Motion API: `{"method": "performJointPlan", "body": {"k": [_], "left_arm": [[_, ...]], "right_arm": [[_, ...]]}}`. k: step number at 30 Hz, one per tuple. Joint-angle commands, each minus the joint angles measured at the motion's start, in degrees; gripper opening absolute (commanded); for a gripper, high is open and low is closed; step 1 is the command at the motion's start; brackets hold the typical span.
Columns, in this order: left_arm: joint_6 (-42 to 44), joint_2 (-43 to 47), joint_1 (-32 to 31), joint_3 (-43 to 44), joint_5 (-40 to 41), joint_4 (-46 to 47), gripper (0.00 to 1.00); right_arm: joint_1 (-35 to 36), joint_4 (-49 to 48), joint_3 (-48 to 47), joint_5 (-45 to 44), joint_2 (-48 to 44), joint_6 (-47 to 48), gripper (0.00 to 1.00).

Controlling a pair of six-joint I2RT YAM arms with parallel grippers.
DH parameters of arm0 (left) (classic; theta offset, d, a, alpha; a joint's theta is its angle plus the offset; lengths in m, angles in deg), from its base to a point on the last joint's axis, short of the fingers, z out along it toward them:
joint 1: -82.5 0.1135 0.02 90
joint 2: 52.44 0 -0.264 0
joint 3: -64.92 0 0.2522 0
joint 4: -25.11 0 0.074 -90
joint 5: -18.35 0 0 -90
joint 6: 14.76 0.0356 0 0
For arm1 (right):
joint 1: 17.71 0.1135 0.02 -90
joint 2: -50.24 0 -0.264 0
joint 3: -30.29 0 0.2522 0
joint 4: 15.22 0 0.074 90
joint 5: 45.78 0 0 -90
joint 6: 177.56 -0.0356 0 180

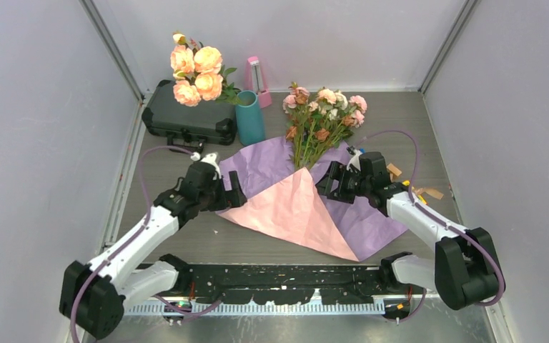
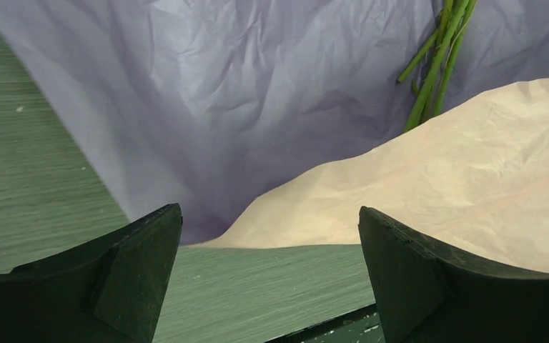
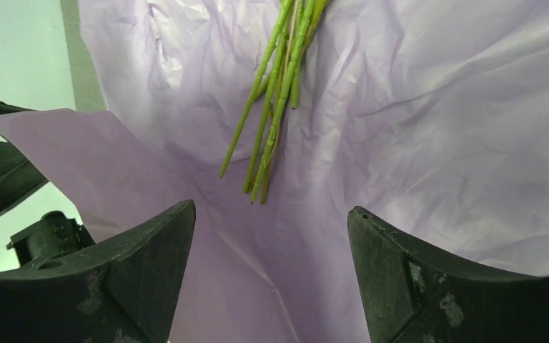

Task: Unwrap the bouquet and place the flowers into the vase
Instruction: Unfold the wrapping paper at the center of the board.

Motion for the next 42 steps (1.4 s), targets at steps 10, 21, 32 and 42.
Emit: {"method": "performJointPlan", "body": {"k": [10,21,32,42], "left_arm": [[-0.4,10.6,14.1,-5.3,-4.8,-3.6,1.00],[-3.8,7.7,17.3,-10.1,-8.5,5.0,1.00],[-3.4,0.9,22.3,-11.7,-11.5,11.5,0.67],[-2.4,-6.1,24.8,-11.4,-14.1,16.9,0.38]], "right_arm": [[0.0,-4.1,-0.5,6.7,-10.4,-3.5,0.85],[1.8,-9.1,0.4,10.2,-11.5,-6.3,0.86],[2.9,-10.2,-1.1,12.7,-13.1,-8.2,0.86],[9.1,-8.5,-1.5,12.0,-12.9,-8.0,0.84]]}}
